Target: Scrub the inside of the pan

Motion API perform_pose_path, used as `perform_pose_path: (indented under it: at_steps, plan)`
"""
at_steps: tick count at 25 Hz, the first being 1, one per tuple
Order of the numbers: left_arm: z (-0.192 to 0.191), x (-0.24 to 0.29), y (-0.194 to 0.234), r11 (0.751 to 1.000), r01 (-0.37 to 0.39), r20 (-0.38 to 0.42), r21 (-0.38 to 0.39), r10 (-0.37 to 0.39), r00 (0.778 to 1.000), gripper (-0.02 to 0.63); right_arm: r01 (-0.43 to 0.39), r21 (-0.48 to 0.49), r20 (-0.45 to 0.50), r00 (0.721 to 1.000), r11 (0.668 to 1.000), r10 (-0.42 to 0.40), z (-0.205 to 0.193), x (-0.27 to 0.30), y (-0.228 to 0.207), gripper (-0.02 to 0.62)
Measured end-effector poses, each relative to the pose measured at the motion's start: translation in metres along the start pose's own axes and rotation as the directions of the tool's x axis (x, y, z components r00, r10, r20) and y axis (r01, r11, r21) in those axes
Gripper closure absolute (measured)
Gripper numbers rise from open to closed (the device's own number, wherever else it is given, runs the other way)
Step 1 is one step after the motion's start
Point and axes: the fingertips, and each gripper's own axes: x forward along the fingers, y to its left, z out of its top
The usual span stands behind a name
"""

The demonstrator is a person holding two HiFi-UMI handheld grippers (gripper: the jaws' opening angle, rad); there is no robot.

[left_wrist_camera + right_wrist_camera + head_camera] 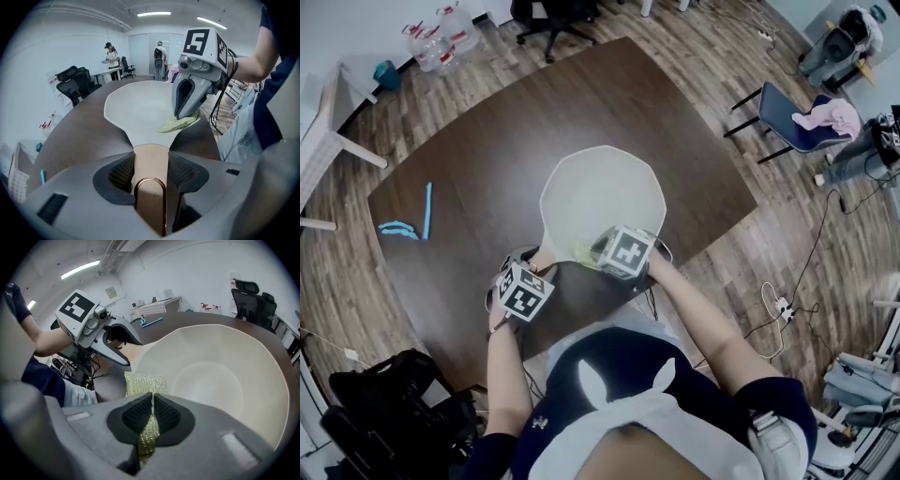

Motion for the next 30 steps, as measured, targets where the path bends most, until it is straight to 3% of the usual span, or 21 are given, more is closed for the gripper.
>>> perform_pose_path:
  at_steps: [11, 19, 30]
  plan:
    - [-0.001, 0.002, 0.002, 1.0, 0.011, -0.019, 0.005, -0.011, 1.0, 0.38, -0.021, 0.005, -0.027, 0.999, 1.0, 0.021, 0.005, 0.015, -0.001, 0.586]
    - [-0.001, 0.001, 0.003, 1.0, 0.012, -0.024, 0.013, -0.011, 1.0, 0.38, -0.02, -0.006, 0.013, 1.0, 1.0, 0.02, 0.022, 0.022, -0.003, 0.586]
    - [-0.003, 0.0, 0.004, 1.0, 0.018, -0.023, 0.022, -0.017, 1.0, 0.38, 0.01, -0.102, 0.063, 0.998, 0.995, -0.003, 0.053, 0.029, -0.004, 0.586]
